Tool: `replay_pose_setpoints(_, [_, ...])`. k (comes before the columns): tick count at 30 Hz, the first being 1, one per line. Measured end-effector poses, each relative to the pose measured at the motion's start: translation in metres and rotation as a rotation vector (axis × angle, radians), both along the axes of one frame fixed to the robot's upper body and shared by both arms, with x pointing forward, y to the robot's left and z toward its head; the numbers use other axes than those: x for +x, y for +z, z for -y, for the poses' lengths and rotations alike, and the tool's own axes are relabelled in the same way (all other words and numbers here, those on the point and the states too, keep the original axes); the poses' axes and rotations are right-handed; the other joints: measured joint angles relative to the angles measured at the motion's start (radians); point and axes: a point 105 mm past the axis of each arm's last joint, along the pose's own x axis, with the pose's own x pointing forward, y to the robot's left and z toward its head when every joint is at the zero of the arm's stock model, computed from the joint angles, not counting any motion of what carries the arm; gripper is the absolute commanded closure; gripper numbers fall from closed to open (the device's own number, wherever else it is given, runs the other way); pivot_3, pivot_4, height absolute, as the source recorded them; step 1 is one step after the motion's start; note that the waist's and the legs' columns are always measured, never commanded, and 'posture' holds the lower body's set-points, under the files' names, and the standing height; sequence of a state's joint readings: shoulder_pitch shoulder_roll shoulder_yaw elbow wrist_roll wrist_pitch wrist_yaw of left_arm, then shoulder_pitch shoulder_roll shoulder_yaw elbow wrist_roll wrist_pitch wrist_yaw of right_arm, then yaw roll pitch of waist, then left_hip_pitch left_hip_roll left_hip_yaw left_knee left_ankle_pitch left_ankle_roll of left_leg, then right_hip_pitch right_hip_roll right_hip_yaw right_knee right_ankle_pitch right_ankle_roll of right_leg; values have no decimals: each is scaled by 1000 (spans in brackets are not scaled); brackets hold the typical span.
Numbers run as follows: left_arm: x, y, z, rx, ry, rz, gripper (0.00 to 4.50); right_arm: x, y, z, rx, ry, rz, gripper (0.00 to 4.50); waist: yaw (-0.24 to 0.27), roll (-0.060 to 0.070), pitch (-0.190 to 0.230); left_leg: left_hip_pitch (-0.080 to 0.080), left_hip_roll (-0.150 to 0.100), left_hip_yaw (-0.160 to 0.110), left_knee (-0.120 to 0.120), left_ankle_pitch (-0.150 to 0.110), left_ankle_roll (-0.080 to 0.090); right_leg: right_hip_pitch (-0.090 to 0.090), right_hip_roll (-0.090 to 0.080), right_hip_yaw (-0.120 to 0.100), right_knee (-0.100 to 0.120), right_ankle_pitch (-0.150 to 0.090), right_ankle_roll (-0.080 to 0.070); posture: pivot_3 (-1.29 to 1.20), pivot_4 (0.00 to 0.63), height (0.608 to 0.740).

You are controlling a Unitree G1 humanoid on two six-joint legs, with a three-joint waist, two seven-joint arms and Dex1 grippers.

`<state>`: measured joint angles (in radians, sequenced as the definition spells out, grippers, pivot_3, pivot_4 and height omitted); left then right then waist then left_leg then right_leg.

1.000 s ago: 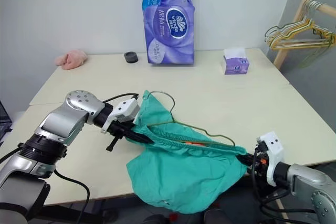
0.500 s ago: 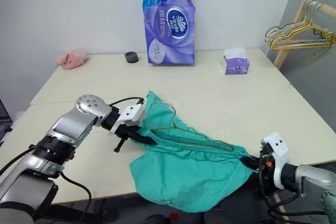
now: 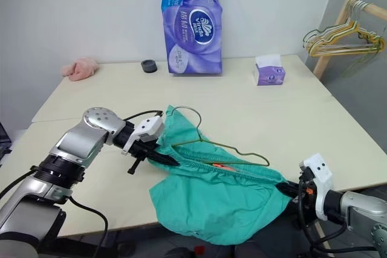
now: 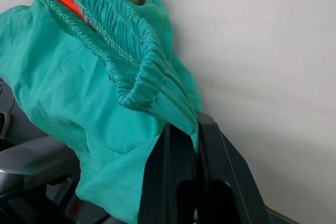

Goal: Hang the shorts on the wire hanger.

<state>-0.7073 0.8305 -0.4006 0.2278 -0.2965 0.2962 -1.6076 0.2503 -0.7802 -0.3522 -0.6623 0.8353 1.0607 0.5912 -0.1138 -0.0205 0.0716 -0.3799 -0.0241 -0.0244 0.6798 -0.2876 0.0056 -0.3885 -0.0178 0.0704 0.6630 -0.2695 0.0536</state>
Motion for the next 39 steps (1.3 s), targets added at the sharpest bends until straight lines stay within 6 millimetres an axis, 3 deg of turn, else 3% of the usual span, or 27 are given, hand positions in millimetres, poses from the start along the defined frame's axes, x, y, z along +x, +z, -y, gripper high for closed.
replay_pose_setpoints(26, [-7, -3, 5, -16, -38, -17, 4500, -5, -4, 13, 71, -51, -89, 4472, 1, 0, 0, 0, 0, 0, 0, 0, 0, 0, 0, 0, 0, 0, 0, -197, 49, 740])
replay_pose_setpoints(39, [-6, -4, 3, -13, -37, -13, 4500, -6, -3, 9, 104, -56, -95, 4472, 1, 0, 0, 0, 0, 0, 0, 0, 0, 0, 0, 0, 0, 0, 0, -197, 51, 740])
